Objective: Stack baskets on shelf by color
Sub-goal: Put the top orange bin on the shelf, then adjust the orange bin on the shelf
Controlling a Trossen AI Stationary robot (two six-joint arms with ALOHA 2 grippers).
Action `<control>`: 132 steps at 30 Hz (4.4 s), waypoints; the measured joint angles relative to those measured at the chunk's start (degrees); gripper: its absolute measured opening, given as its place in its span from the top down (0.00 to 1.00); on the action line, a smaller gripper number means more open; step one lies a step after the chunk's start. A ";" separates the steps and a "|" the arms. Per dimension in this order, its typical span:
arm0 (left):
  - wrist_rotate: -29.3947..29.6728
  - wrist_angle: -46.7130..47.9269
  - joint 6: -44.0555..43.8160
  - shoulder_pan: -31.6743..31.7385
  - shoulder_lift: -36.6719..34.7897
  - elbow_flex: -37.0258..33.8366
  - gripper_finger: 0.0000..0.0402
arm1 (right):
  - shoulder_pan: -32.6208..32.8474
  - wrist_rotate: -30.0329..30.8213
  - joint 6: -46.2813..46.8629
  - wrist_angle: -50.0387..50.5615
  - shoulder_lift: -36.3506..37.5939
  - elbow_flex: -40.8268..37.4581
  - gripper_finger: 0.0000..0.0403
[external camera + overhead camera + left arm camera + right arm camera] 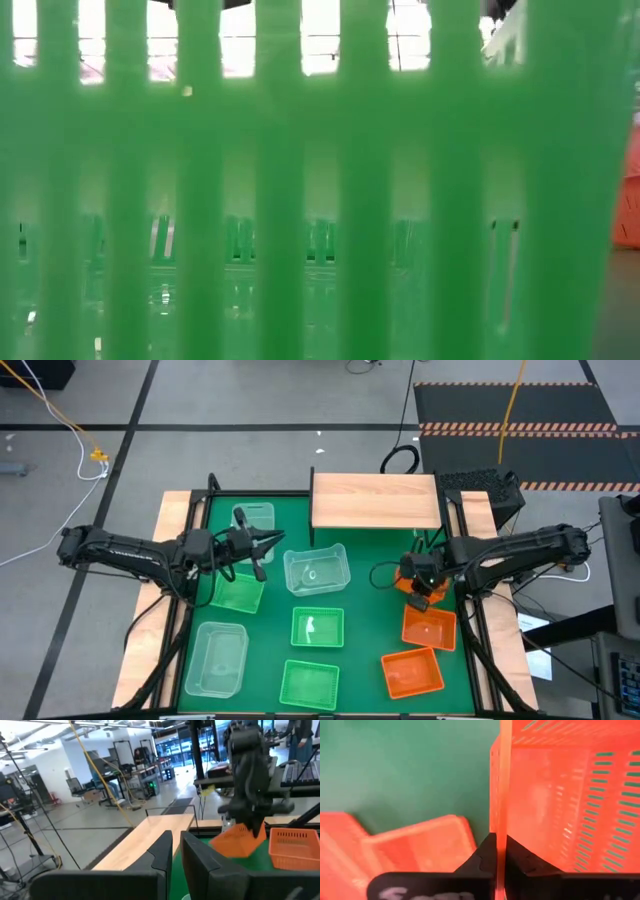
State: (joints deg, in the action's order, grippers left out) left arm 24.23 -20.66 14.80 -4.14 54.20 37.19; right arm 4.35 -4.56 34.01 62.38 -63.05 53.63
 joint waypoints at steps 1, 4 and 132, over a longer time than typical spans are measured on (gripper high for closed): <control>0.42 0.07 0.10 0.00 0.02 0.00 0.90 | -0.17 0.02 -0.32 -0.43 -0.02 2.83 0.99; 1.56 -0.15 0.10 0.00 0.04 0.00 0.90 | -1.20 0.94 -2.03 -4.16 0.02 11.38 0.99; 1.84 0.92 0.08 5.51 0.06 0.00 0.90 | -46.24 5.73 -70.49 14.18 -6.86 22.29 0.98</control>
State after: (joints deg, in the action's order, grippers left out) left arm 26.06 -19.74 14.87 1.37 54.26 37.19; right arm -41.89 1.17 -36.49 76.56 -69.90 75.92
